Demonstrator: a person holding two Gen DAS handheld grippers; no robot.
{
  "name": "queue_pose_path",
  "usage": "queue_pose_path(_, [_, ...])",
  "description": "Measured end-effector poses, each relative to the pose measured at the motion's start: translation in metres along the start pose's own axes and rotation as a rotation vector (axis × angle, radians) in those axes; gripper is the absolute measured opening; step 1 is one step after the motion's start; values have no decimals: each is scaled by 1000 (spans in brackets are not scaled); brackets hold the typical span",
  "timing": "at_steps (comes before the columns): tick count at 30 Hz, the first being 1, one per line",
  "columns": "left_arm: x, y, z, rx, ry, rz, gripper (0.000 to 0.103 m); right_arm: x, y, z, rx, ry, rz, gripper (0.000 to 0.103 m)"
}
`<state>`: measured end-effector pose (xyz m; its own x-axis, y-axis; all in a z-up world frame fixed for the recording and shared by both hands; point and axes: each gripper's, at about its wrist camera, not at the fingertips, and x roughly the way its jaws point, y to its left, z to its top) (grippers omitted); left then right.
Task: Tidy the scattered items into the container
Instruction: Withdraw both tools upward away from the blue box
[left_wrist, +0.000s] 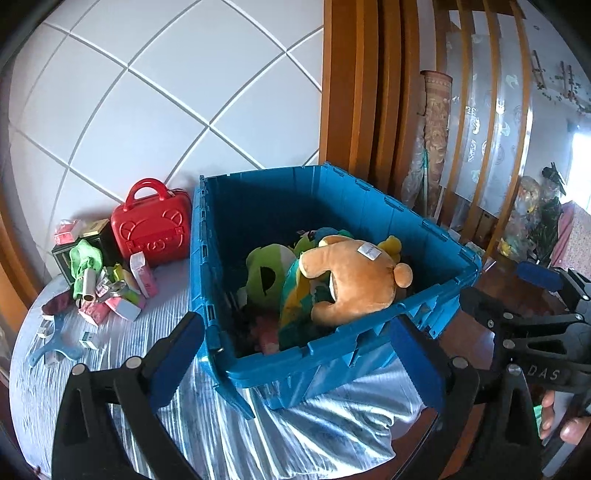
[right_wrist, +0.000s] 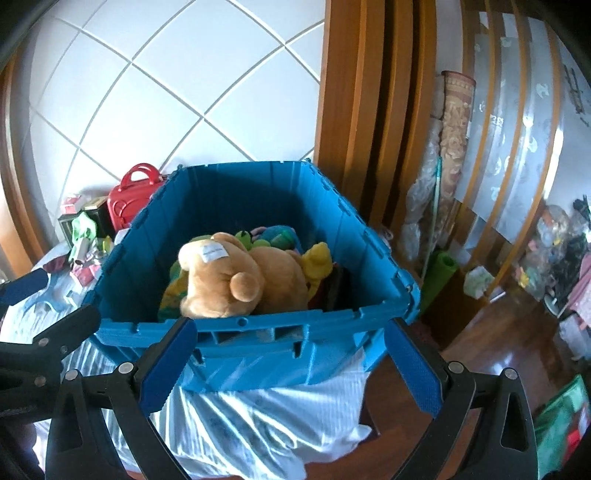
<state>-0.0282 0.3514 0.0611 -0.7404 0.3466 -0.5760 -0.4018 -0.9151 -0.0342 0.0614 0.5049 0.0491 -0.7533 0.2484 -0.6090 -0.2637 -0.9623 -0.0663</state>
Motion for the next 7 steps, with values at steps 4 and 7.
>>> queue_pose_path(4, [-2,2,0,6,-8,-1,102,-1,1,1,11,0,-2,103])
queue_pose_path(7, [-4,3,0,11,-14,-3,102,0,3,1,13,2,1,103])
